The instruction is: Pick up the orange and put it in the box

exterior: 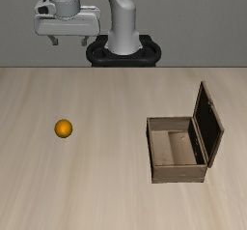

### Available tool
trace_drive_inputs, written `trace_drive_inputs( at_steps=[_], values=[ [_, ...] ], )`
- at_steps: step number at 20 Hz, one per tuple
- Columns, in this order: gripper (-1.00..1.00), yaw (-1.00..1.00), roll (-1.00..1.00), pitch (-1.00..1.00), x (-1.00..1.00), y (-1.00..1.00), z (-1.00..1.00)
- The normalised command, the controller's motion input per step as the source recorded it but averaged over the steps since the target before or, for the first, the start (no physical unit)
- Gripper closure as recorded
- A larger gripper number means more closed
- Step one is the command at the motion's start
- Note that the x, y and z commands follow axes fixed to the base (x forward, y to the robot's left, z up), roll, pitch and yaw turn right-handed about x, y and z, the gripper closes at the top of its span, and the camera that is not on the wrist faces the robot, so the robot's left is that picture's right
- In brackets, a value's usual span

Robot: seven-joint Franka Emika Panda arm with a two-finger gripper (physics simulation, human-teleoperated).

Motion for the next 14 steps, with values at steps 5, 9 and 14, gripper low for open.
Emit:
trace_drive_inputs(
  at_steps=[5, 9, 14],
  values=[
    [-1.00, 0.00, 0.00, 0.00, 0.60, -0.40, 0.00],
    [-1.00, 0.00, 0.00, 0.00, 1.00, 0.00, 0.00],
    [-1.00, 0.00, 0.00, 0.00, 1.00, 0.00, 0.00]
  ],
)
